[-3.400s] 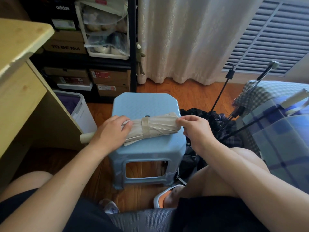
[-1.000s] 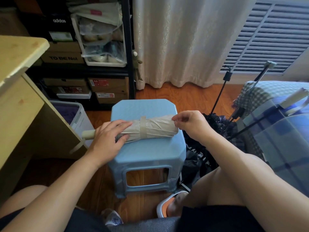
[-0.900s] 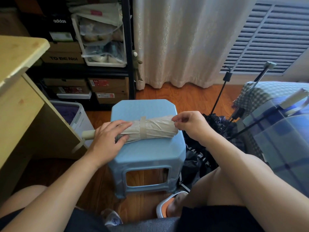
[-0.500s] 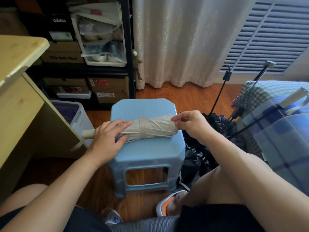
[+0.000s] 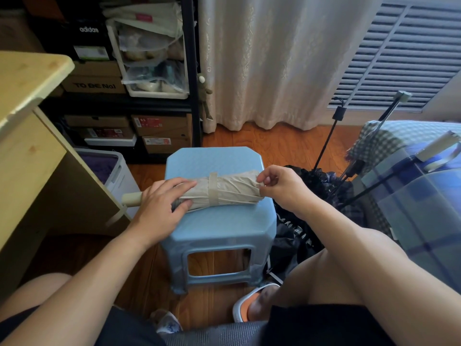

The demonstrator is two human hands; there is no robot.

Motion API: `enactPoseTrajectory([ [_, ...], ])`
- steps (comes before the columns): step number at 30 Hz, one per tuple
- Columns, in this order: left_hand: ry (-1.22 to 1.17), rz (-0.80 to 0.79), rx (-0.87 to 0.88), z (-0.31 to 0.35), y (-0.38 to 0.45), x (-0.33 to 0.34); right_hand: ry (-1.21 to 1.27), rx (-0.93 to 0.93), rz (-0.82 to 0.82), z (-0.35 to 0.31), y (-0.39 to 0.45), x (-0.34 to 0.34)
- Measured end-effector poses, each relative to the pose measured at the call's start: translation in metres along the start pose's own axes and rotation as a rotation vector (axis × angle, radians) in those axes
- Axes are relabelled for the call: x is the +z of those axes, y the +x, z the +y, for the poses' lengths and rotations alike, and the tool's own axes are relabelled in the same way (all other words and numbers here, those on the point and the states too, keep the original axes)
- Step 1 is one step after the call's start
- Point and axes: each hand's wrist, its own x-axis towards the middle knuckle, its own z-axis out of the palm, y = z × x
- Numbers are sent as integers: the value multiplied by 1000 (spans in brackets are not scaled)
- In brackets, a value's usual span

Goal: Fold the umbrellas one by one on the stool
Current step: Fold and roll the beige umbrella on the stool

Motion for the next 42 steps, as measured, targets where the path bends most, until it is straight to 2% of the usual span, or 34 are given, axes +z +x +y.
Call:
enactPoseTrajectory([
  [4, 1, -1, -6, 0, 1, 0, 125, 1, 29, 2, 0, 4],
  [12, 9, -5, -10, 1, 2, 0, 137, 74, 30, 2, 2, 7],
  [16, 3, -15, -15, 1, 2, -1, 328, 138, 155, -4, 2, 4],
  [17, 4, -15, -14, 1, 1, -1, 316, 119, 167, -4, 1, 3],
  [21, 11, -14, -11, 0, 1, -1, -45, -87, 105, -5, -4, 9],
  [23, 16, -21, -13, 0, 1, 0, -58, -95, 99, -4, 0, 14],
  [27, 24, -45, -18, 0, 0, -2, 197, 121, 14, -2, 14, 10],
  [30, 30, -68, -44, 4, 3, -6, 232, 189, -27, 1, 21, 10],
  [32, 32, -104, -86, 5, 11, -10, 277, 240, 14, 0, 26, 10],
  [34, 15, -136, -120, 3, 22, -13, 228, 253, 148, -2, 29, 6],
  [36, -45, -155, -198, -1, 36, -14, 175, 181, 307, -4, 28, 0],
  [37, -61, -166, -247, -4, 43, -13, 194, 124, 325, -5, 27, -3],
  [38, -57, -183, -286, -6, 50, -12, 212, 65, 276, -7, 25, -5],
  [40, -18, -232, -329, -6, 62, -10, 197, -22, 33, -8, 18, -7],
  [42, -14, -271, -351, -4, 76, -10, 29, -94, -171, -5, 16, -3],
])
